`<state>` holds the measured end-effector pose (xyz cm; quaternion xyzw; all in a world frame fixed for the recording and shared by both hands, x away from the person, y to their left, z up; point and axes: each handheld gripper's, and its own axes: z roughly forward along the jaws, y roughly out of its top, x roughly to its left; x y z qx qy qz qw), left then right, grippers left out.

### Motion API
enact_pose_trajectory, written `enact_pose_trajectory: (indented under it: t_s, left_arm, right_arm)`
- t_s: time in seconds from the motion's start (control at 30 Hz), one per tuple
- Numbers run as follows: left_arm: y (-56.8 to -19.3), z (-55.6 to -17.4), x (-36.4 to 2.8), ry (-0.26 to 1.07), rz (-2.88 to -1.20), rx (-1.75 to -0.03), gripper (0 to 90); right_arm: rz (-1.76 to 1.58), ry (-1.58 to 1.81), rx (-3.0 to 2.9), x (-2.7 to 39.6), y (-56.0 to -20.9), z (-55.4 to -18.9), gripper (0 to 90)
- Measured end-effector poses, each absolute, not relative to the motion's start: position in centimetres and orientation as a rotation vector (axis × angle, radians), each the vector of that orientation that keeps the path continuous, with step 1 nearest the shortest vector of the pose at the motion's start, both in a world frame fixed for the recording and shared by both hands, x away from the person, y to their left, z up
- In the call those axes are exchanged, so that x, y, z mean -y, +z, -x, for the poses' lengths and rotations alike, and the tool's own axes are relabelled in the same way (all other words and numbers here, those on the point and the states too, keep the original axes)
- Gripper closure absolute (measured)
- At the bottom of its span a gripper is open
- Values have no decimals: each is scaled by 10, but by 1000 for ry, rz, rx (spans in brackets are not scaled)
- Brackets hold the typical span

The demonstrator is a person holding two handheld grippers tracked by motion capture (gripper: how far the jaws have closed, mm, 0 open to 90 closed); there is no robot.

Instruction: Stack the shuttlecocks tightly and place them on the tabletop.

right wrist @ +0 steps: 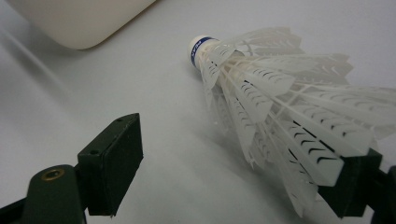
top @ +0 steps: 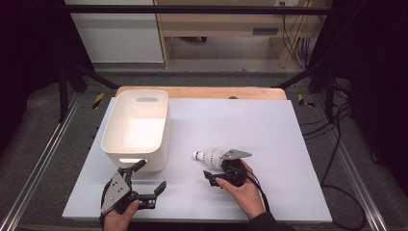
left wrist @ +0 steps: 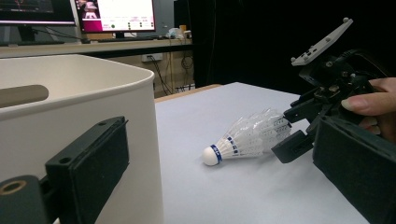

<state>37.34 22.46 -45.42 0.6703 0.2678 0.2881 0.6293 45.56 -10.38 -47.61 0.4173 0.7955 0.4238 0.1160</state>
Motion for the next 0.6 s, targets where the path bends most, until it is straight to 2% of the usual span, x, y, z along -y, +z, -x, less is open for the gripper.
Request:
enact_pose_trajectory:
  t_s: [0.6]
  left_arm:
    - [-454,-374,-224,657,-1537,-613,37]
  right_arm:
    - [-1205,1241,-2286,99,-478,-462,390]
